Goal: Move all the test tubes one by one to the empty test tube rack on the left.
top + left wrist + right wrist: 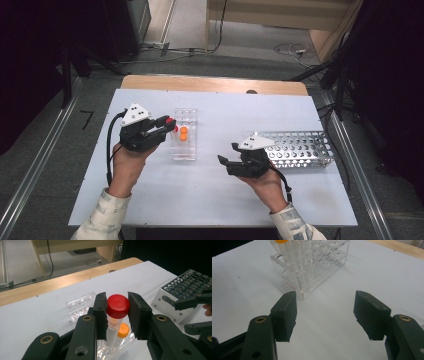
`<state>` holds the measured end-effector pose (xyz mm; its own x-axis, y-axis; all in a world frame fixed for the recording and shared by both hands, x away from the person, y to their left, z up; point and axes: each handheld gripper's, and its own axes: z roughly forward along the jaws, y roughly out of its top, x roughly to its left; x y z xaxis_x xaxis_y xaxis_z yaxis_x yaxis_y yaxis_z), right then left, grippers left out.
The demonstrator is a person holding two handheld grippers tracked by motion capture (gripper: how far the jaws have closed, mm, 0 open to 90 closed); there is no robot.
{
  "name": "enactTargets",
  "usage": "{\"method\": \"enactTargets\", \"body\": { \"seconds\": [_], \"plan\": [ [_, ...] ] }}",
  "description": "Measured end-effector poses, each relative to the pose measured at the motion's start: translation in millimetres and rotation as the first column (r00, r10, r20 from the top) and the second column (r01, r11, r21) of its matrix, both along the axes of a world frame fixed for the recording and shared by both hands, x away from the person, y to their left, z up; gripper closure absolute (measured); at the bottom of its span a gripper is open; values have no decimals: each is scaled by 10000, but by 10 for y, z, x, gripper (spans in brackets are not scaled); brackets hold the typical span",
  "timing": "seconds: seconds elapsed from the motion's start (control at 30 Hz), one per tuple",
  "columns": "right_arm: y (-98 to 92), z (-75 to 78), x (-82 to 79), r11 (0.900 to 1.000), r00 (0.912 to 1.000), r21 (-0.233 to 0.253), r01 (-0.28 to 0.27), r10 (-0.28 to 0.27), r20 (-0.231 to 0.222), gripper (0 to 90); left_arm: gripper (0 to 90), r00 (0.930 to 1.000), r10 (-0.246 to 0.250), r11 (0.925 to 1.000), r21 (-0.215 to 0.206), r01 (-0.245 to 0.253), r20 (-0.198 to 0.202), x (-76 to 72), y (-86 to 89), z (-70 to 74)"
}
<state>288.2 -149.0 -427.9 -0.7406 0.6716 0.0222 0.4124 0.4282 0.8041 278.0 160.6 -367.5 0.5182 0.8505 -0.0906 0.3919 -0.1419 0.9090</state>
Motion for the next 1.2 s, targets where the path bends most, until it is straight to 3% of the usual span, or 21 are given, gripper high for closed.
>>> {"method": "enactTargets", "body": {
  "seconds": [0.23,0.57,0.87,1.2],
  "plan": [
    [-6,-1,9,10000,9999,17,96,-96,-31,273,699,10000,-8,10000,78,9,-71,27,-26,-48],
    [-25,8,9,9999,9999,-17,133,-133,39,262,699,9998,58,9997,235,-53,-193,44,-29,-128],
    [-36,12,7,9999,9999,-21,156,-156,36,263,698,9986,454,9980,454,-442,-253,43,-93,-297],
    [-47,12,6,9998,9998,-34,173,-173,52,264,697,9961,673,9954,715,-631,-576,51,-137,-432]
  ]
}}
